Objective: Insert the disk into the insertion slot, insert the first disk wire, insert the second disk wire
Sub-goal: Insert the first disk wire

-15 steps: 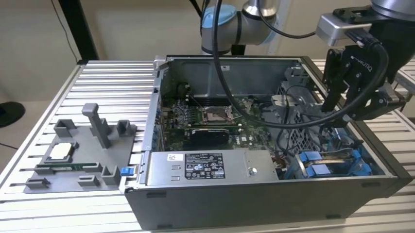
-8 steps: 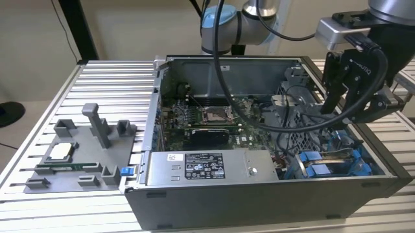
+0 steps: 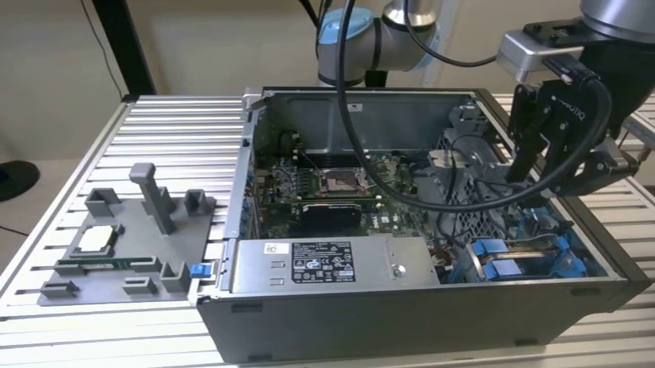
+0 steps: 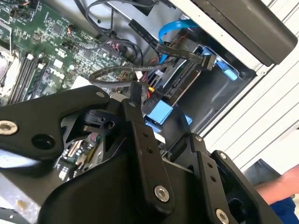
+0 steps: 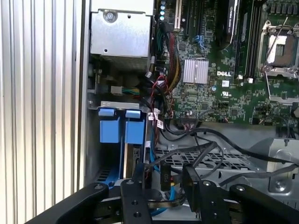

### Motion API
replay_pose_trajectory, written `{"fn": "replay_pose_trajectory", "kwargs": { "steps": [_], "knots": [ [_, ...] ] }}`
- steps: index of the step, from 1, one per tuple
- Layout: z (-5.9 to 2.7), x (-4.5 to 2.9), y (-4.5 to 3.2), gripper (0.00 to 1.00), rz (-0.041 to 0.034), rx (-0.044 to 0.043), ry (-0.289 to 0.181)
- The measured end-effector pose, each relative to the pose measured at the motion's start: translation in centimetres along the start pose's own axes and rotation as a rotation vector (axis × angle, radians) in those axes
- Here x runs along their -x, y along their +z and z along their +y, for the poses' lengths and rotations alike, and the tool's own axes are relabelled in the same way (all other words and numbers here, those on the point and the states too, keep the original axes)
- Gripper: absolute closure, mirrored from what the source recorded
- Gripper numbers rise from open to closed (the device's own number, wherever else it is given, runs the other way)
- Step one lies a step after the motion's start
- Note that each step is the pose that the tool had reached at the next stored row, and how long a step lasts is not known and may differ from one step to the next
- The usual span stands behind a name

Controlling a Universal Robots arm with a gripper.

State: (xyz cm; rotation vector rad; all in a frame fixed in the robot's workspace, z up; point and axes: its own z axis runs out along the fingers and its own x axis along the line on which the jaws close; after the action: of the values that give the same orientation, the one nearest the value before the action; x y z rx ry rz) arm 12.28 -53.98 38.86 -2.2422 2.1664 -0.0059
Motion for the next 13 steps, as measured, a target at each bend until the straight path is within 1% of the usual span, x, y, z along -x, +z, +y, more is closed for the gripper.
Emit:
{"fn": "replay_pose_trajectory", "kwargs": {
  "steps": [4, 13],
  "knots": [
    [0.00, -0.01, 0.09, 0.00, 0.0049, 0.0002, 0.000],
    [0.01, -0.01, 0.21, 0.00, 0.0053, -0.0021, -0.002]
  ]
}}
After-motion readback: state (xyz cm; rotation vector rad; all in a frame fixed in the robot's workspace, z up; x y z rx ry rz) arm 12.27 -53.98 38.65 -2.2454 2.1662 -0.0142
